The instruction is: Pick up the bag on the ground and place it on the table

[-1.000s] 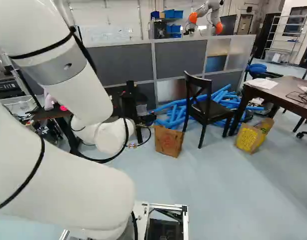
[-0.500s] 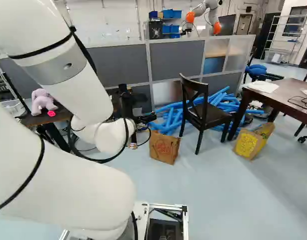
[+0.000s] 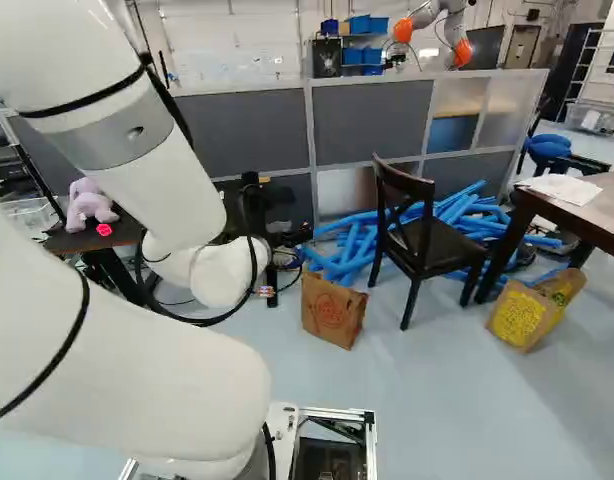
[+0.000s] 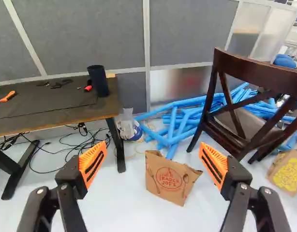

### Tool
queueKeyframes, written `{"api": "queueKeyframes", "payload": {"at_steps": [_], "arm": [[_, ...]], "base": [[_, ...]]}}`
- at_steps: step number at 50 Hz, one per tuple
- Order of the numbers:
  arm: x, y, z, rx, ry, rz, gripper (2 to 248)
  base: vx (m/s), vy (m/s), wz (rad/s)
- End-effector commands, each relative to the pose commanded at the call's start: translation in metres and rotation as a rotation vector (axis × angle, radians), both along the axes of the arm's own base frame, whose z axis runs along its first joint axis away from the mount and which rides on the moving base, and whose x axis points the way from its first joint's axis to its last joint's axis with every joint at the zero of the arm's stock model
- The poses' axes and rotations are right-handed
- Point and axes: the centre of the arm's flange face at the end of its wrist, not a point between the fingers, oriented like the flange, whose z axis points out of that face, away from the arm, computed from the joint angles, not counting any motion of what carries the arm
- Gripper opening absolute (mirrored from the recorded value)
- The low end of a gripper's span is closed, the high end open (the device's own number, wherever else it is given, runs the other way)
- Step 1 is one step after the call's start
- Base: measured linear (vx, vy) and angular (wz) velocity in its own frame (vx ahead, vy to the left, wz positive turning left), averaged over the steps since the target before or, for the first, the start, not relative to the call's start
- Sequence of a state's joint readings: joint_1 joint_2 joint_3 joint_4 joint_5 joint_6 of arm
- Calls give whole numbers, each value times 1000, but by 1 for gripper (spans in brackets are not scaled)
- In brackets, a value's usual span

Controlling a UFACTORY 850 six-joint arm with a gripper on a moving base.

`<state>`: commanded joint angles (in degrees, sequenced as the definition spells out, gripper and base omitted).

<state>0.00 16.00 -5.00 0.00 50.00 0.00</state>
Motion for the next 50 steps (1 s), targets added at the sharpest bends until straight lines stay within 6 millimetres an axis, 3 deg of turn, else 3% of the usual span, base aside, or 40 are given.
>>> {"api": "queueKeyframes", "payload": {"at_steps": [28, 50], "arm": [[0, 0, 0, 0, 0, 0, 247], [29, 0, 2, 0, 34, 0, 247]], "base": [[182, -43, 34], [23, 1, -2]]}}
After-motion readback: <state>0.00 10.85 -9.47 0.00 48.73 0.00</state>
